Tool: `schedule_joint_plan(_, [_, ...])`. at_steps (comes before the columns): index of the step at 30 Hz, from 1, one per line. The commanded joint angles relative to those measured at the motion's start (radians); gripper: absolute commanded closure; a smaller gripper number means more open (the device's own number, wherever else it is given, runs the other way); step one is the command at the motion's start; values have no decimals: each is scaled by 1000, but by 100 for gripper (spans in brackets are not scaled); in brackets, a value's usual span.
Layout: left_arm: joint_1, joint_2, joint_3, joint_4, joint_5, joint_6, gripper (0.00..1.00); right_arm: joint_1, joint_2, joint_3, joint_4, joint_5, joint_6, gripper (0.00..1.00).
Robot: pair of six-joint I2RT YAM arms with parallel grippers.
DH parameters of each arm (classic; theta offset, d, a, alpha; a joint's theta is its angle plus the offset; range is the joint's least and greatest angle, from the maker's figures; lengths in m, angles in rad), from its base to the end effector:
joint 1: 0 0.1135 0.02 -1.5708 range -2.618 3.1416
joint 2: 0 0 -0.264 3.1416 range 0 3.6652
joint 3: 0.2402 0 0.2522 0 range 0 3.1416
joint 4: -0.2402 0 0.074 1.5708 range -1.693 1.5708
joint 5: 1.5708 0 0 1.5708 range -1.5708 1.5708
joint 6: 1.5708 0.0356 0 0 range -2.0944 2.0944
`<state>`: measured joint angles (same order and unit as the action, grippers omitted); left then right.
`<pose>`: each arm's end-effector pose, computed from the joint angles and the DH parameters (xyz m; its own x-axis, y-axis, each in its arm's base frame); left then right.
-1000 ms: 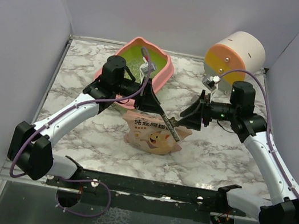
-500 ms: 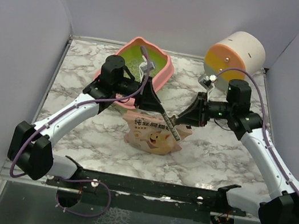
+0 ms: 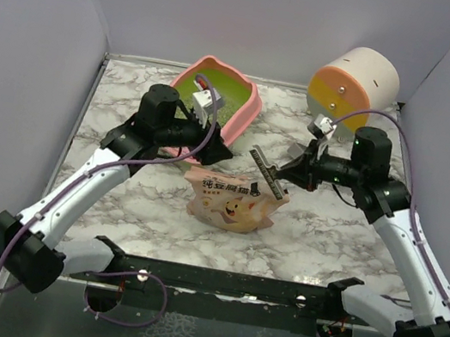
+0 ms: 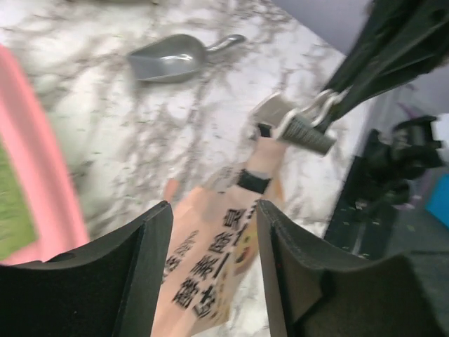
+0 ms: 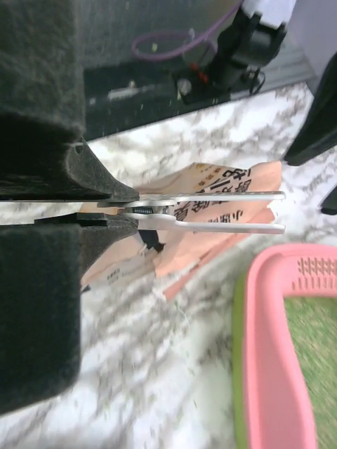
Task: Fill the litter box with clean litter
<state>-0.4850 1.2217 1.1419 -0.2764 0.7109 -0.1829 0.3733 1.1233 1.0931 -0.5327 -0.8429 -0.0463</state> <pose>0.2310 -0.1480 0.3666 -0.4660 0.0898 -0.8802 0.8233 0.4084 -0.3942 0.2092 0.1105 0.3519 -0.4579 -0.2124 -0.8632 -0.8526 0.3798 0.3588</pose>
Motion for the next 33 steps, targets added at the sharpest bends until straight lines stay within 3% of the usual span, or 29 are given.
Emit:
schedule_joint_plan(1, [-2,-120,-22,-120,-278,237,44,14,-110,65,-70,117,-295,99])
schedule_joint_plan(10, [-3,-166,-147,-162,-168,449,45,119,-22,91,-241,268,-572,99])
schedule_joint_plan(13, [-3,-154,-159,-162,-172,479,45,144,-2,87,-257,339,-600,99])
schedule_joint_plan(25, [-28,-85,-148,-126,-3,505,43,167,-2,69,-293,304,-637,99])
schedule_joint_plan(33, [-84,-82,-176,-138,32,560,42,177,2,61,-306,297,-630,99])
